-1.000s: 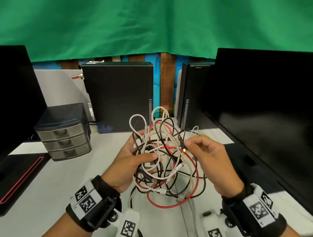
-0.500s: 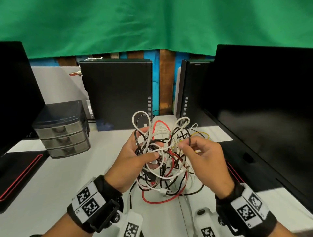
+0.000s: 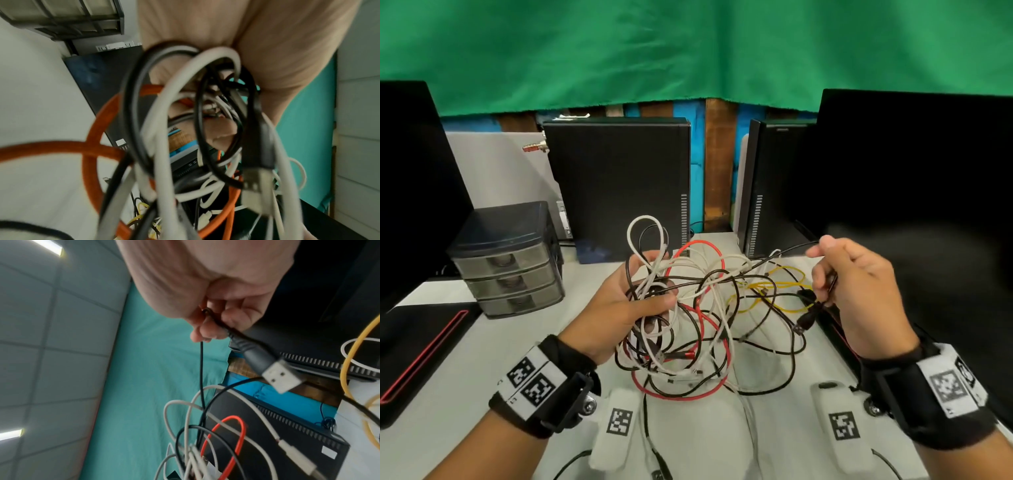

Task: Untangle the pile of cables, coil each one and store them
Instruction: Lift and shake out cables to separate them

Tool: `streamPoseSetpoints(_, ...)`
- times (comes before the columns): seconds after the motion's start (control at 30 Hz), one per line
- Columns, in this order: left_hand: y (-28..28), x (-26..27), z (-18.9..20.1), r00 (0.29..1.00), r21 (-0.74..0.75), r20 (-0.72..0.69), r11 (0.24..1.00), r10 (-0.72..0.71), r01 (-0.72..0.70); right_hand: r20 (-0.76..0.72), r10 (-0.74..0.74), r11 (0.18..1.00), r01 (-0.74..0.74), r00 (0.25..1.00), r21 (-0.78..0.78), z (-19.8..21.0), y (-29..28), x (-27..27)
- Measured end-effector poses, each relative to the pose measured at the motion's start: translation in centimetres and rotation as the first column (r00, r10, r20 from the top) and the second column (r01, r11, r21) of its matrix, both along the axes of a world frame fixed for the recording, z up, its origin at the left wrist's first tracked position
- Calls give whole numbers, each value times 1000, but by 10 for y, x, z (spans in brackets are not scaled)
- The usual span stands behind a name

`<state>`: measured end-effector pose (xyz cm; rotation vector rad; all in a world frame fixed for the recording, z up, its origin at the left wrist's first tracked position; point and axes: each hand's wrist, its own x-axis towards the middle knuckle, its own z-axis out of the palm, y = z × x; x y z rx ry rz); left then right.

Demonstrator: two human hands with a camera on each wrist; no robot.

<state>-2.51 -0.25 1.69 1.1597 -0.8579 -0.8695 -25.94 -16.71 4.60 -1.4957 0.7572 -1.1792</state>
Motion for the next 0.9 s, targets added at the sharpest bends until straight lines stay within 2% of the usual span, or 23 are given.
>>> streamPoseSetpoints(0.13,3,1,1,996,3,-29,996,-84,84,-33,-12,999,11,999,-32,-6,-7,-1)
streamPoseSetpoints(0.27,5,6,0,971,-70,-170,985,-168,158,-34,-66,998,65,997,-21,-10,-19,-3)
streamPoseSetpoints(0.37,5,13,1,954,-88,-214,977,-209,194,-1,-136,991,136,991,15,-11,-34,-10)
streamPoseSetpoints(0.47,7,23,3,961,-74,-209,983,-181,169,33,-174,984,172,984,37,-12,-47,-19)
streamPoseSetpoints(0.6,18,39,5,978,21,-169,992,-120,125,41,-170,985,170,985,17,-16,-54,-20)
streamPoseSetpoints(0.7,26,46,6,966,50,-226,989,-127,142,36,-175,984,173,984,37,-22,-59,-17)
streamPoseSetpoints(0.77,27,44,11,948,17,-285,988,-145,156,18,-195,979,194,981,59,-30,-64,-14)
streamPoseSetpoints(0.9,26,35,21,943,20,-320,994,-95,107,-36,-236,965,238,971,108,-44,-70,-8)
